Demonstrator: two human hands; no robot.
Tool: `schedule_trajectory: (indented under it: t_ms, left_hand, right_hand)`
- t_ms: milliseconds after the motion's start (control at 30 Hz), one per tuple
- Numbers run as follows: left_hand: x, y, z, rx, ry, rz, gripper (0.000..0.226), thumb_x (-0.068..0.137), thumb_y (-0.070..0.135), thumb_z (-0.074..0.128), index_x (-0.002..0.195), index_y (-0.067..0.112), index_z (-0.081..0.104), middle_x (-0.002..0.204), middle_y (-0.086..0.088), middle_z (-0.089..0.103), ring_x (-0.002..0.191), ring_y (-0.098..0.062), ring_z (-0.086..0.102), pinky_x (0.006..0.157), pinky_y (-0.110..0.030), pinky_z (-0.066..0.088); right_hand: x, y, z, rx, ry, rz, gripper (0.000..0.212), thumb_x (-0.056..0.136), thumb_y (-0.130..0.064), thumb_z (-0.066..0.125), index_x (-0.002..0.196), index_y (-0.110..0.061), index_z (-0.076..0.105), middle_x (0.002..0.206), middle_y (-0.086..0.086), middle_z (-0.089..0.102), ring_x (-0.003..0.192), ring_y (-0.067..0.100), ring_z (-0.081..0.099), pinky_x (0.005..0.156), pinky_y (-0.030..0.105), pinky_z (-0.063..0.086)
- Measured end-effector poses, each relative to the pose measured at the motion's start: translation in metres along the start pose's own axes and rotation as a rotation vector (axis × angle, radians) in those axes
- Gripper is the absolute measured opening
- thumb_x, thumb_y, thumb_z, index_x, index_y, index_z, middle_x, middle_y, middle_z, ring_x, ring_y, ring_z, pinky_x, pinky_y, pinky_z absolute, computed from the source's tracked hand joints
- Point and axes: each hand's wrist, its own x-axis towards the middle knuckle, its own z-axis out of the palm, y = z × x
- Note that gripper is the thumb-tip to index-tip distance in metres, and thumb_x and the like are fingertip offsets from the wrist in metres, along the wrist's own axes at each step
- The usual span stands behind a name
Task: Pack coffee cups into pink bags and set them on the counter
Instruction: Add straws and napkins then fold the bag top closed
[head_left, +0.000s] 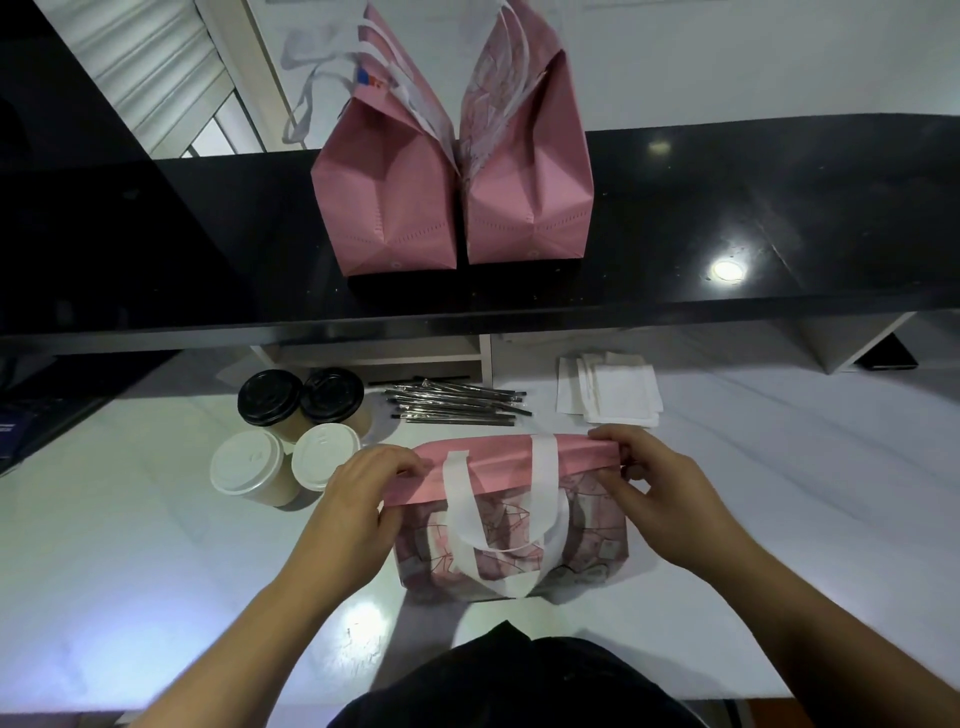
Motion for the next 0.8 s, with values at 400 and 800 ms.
schedule_trajectory:
  t_ms: [400,800]
  left_hand:
    - [0.003,-0.008,-0.008,0.139,-0.123,0.189,0.04,0.08,0.01,0.074,0.11,0.035,0.063,0.125,0.021,0.053,0.113,-0.006,0.052,0.095,-0.031,0.04]
    - [0.016,0.013,-0.004,0.261,-0.134,0.191,0.041,0.074,0.009,0.078,0.112,0.024,0.072,0.111,0.011,0.068,0.101,-0.02,0.062,0.084,-0.034,0.041]
  right_hand:
    - [0.002,-0.003,-0.001,-0.091,0.012,-0.065,0.033,0.091,-0.018,0.072,0.112,-0.041,0.061,0.109,-0.024,0.065,0.098,0.005,0.063,0.084,0.025,0.056]
    - [0.008,-0.014,0.001,-0.546,0.095,-0.373,0.021,0.089,-0.026,0.075,0.109,-0.021,0.073,0.107,-0.005,0.064,0.101,0.02,0.056,0.085,0.038,0.05]
